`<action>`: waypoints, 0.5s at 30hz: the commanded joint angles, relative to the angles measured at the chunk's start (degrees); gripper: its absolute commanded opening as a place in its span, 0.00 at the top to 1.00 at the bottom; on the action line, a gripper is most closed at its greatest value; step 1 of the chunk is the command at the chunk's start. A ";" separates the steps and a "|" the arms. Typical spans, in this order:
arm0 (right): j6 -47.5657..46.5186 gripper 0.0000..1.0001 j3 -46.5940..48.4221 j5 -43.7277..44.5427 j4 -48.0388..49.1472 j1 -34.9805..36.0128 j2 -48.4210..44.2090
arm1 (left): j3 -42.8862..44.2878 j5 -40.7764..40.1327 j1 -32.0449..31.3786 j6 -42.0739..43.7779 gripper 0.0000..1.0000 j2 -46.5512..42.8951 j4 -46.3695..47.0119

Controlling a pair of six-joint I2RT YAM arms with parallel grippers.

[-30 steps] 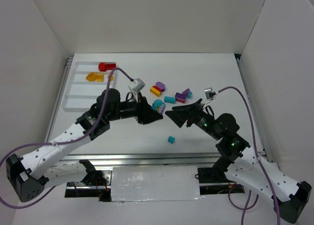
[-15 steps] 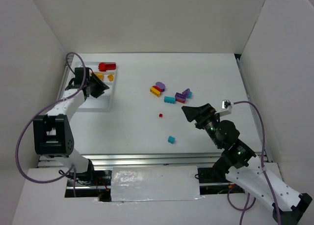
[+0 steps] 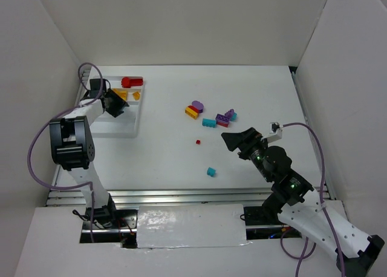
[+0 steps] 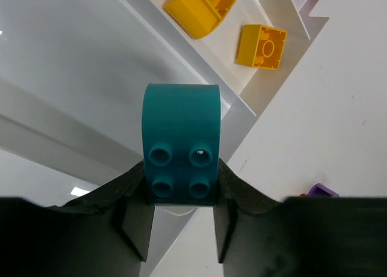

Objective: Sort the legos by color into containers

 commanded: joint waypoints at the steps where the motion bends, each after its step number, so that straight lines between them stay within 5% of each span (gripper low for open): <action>1: -1.02 0.00 1.65 -0.42 1.77 -0.39 0.77 | 1.05 0.05 -0.18 -0.43 0.46 -2.33 1.55; 6: -0.85 0.00 3.75 -0.51 -0.86 -0.39 4.63 | 1.23 -0.48 -0.10 -0.78 0.00 -2.95 -0.12; 12: -2.87 0.00 7.69 -2.19 -3.75 -0.48 12.70 | -0.79 -0.40 -0.36 -0.61 0.00 -6.72 -0.21; 15: -3.57 0.00 15.60 -0.17 -13.67 -0.22 26.04 | 1.56 -2.40 -3.41 2.64 0.00 -11.73 -4.92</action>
